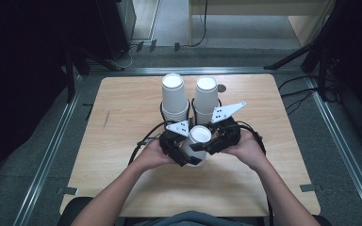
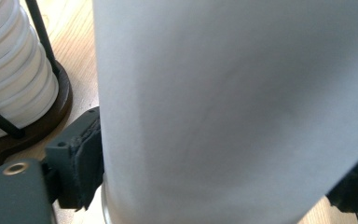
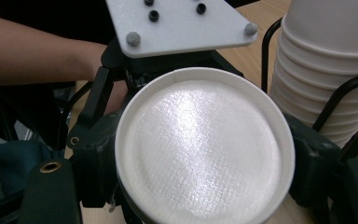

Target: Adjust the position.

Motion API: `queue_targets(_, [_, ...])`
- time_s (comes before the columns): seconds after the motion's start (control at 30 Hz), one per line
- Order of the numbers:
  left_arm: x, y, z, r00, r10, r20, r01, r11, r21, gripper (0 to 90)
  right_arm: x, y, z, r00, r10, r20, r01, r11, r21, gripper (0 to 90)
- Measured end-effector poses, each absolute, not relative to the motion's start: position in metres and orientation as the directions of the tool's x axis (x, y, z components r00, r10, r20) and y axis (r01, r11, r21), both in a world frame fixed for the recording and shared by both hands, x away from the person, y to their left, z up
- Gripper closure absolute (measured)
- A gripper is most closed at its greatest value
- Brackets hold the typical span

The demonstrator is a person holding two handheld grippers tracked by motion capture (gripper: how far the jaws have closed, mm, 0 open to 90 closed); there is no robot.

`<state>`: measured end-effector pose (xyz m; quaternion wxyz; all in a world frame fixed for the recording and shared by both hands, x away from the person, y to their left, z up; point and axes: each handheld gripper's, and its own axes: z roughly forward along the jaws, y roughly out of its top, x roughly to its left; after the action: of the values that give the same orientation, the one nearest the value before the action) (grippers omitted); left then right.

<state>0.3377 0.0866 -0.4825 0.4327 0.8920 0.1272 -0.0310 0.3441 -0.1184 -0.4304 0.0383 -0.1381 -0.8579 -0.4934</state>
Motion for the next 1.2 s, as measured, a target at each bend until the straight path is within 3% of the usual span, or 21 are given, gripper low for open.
queue_targets(0.3, [0.340,0.088,-0.477,0.964,0.181,-0.194,0.265,-0.636,0.725,15.2,0.345,-0.120,-0.433,-0.951,0.199,0.237,0.305,0.472,0.827,24.0])
queue_targets(0.43, [0.344,0.095,-0.472,0.957,0.206,-0.205,0.290,-0.642,0.710,15.8,0.344,-0.121,-0.433,-0.953,0.199,0.227,0.299,0.509,0.807,16.6])
queue_targets(0.73, [0.343,0.108,-0.458,0.953,0.230,-0.195,0.300,-0.670,0.679,15.9,0.344,-0.126,-0.442,-0.957,0.216,0.194,0.285,0.569,0.771,16.1])
queue_targets(1.2, [0.347,0.107,-0.455,0.956,0.244,-0.164,0.293,-0.781,0.551,15.9,0.340,-0.127,-0.457,-0.958,0.213,0.191,0.283,0.610,0.740,16.6])
